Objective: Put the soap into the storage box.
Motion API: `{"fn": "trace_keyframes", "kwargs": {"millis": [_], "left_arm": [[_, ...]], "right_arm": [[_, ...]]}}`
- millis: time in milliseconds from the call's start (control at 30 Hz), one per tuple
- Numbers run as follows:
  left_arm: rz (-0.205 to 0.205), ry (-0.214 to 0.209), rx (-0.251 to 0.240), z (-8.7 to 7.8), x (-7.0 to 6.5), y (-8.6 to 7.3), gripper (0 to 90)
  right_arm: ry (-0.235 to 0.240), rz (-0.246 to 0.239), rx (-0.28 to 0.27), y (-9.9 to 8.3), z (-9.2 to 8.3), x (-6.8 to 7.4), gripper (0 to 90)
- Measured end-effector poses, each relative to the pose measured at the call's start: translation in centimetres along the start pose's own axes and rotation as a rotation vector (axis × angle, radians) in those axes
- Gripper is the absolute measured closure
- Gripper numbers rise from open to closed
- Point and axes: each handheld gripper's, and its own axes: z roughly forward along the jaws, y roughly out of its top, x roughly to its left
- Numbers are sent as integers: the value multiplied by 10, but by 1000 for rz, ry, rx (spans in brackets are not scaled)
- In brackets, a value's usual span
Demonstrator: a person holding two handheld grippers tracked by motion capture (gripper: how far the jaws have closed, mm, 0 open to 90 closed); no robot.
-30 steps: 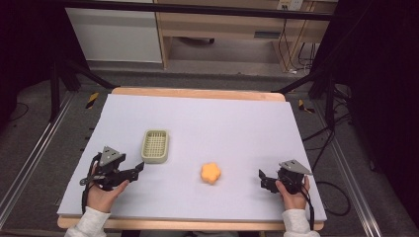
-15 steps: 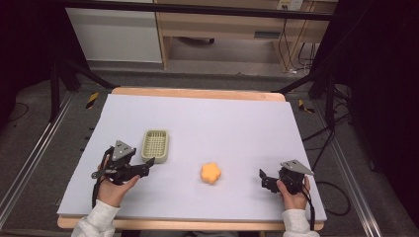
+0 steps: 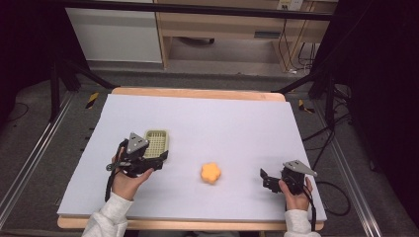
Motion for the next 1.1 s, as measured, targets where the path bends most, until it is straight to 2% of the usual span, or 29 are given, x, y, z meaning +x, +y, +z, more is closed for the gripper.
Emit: {"fn": "trace_keyframes", "kwargs": {"millis": [100, 200, 367, 600, 867, 933, 1100], "left_arm": [[13, -7, 4, 3, -5, 2, 236], [11, -15, 4, 6, -8, 3, 236], [19, -29, 8, 10, -14, 6, 235], [37, -55, 17, 17, -24, 10, 235], [75, -93, 41, 28, -44, 16, 229], [72, -95, 38, 30, -46, 16, 226], [97, -109, 65, 37, -54, 17, 222]], "right_arm": [[-46, 16, -15, -1, -1, -1, 6], [-32, 38, -14, -1, -1, -3, 19], [-30, 15, -10, -1, -1, -1, 23], [-25, 21, -11, -1, -1, -2, 25], [-23, 4, -5, -1, -1, 0, 33], [-19, 7, -3, 0, -1, 0, 33], [-18, 2, 0, 0, 0, 0, 33]]}}
